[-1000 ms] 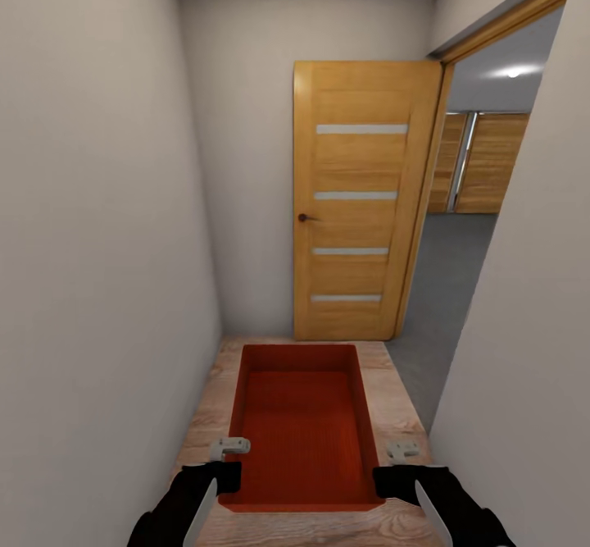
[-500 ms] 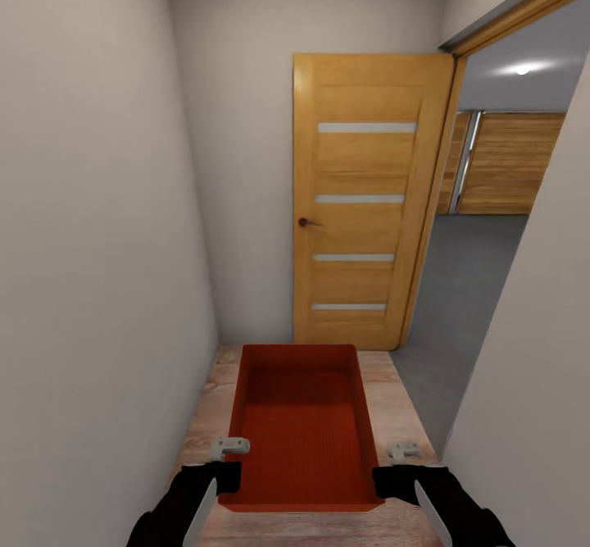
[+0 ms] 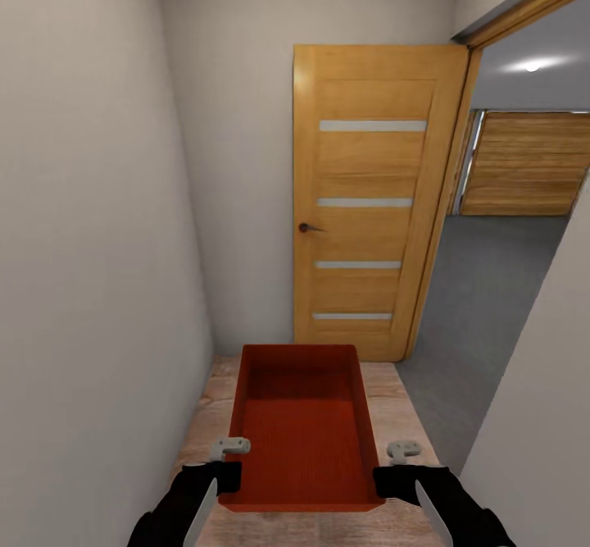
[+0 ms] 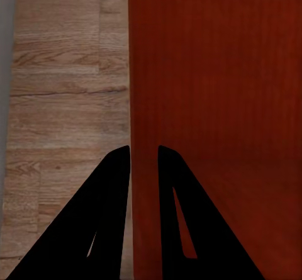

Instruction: Move the two storage containers from the living room to the garage. In the garage, place one container on the floor and stack the other container on top of it (either order is fine).

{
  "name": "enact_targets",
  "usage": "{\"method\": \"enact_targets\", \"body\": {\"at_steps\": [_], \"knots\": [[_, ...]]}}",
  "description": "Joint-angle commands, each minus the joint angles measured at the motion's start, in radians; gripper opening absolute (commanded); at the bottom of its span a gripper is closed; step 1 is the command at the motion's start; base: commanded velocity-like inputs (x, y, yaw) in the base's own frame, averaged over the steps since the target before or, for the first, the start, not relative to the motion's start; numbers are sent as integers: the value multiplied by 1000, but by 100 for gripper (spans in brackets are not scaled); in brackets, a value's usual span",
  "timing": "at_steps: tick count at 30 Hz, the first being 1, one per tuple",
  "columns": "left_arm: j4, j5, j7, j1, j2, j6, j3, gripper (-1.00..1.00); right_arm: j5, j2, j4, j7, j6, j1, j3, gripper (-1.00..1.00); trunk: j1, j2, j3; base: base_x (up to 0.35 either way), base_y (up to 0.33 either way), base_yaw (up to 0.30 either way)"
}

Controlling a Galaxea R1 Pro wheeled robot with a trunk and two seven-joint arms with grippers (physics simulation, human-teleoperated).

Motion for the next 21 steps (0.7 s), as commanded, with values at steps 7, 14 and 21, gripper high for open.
{"method": "enact_targets", "body": {"at_steps": [7,14,21], "knots": [[0,-26,6,0,0,7,3,-100,15,-2,-3,-4,-56,-1,6,-100,1,-1,-2,325,0,-44],[0,-26,6,0,2,7,3,-100,15,-2,-3,-4,-56,-1,6,-100,1,-1,-2,325,54,-249],[0,-25,5,0,3,7,3,-100,14,-2,-3,-4,-56,-1,6,-100,1,-1,-2,324,103,-274]]}}
